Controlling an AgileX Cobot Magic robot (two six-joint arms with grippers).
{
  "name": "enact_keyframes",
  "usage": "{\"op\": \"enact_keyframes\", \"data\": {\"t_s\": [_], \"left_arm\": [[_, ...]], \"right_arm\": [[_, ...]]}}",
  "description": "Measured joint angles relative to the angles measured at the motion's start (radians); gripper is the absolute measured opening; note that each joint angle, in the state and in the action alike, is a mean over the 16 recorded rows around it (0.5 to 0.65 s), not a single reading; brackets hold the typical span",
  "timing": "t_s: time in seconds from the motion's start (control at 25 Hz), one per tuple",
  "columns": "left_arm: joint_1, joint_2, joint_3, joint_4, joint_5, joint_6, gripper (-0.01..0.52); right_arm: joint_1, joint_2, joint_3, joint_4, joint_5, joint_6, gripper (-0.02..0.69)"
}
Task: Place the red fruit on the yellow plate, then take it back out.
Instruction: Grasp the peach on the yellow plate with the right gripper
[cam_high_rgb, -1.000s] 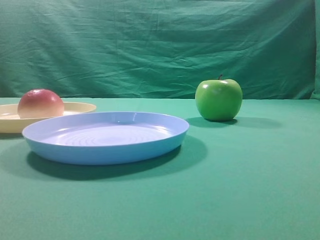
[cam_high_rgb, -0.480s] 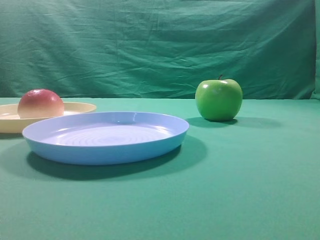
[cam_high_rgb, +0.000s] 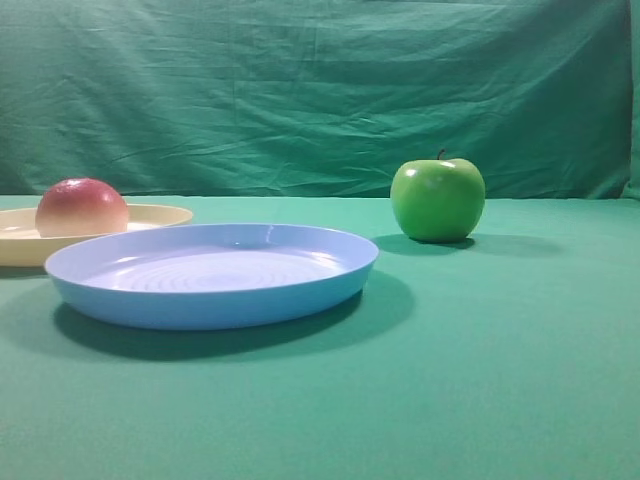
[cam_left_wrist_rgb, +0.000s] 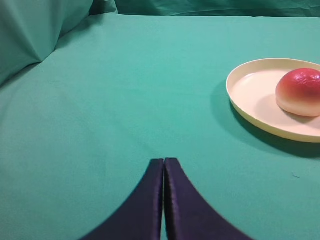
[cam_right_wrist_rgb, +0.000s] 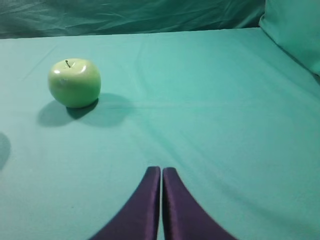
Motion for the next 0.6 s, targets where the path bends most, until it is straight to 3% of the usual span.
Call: {"op": "enact_keyframes", "data": {"t_s": [0.6], "left_arm": [[0.000,0.000,0.000,0.000,0.000,0.000,0.000]], "right_arm": [[0.000,0.016,-0.030,0.165,-0.030,0.006,0.000]]}}
